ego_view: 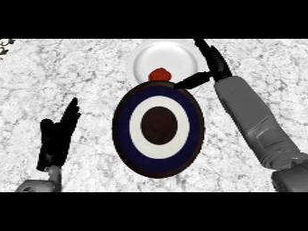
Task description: Pick the bell pepper from the plate and place it in the plate
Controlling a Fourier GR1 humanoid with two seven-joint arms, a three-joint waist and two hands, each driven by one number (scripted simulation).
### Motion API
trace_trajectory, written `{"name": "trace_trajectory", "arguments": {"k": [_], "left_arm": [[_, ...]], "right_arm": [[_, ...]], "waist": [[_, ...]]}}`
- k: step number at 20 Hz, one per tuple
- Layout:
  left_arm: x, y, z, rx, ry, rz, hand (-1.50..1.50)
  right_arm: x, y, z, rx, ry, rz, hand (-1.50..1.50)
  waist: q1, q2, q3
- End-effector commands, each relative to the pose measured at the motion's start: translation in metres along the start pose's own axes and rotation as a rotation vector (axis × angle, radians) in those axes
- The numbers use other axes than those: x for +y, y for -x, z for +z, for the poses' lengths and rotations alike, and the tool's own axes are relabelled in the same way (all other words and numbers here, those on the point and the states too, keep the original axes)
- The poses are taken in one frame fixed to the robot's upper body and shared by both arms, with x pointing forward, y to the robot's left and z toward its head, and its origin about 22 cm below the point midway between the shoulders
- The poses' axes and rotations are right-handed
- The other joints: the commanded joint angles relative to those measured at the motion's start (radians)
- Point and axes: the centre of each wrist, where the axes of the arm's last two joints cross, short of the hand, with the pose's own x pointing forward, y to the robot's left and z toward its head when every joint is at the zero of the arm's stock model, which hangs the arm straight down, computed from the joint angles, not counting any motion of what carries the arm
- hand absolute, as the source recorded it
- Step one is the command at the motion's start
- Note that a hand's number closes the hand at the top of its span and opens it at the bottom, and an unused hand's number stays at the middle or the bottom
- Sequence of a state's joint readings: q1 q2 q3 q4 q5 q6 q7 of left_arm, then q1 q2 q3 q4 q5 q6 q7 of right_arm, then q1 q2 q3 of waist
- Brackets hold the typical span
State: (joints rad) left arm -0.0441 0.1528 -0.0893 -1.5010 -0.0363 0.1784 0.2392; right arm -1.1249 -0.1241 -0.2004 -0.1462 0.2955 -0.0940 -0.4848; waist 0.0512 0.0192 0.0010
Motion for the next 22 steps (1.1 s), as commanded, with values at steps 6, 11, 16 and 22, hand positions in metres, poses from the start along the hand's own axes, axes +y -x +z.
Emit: {"name": "trace_trajectory", "arguments": {"k": [6,11,16,22], "left_arm": [[0.004,0.003,-0.007,-0.009,0.0,-0.006,0.0],[-0.021,-0.002,0.0,-0.002,0.012,-0.018,0.0],[-0.006,0.006,-0.003,-0.014,0.017,0.009,0.0],[-0.012,-0.004,-0.003,0.0,0.018,-0.004,0.0]], "right_arm": [[-0.026,0.022,0.014,0.042,0.038,0.037,-1.5],[-0.024,0.03,0.02,0.051,0.085,0.057,-1.5],[-0.065,0.036,0.027,0.041,0.132,0.054,-1.5],[-0.082,0.038,0.032,0.061,0.196,0.061,-1.5]], "waist": [[-0.004,0.001,0.0],[0.007,0.005,0.001],[0.011,0.008,0.001],[0.01,0.007,0.002]]}}
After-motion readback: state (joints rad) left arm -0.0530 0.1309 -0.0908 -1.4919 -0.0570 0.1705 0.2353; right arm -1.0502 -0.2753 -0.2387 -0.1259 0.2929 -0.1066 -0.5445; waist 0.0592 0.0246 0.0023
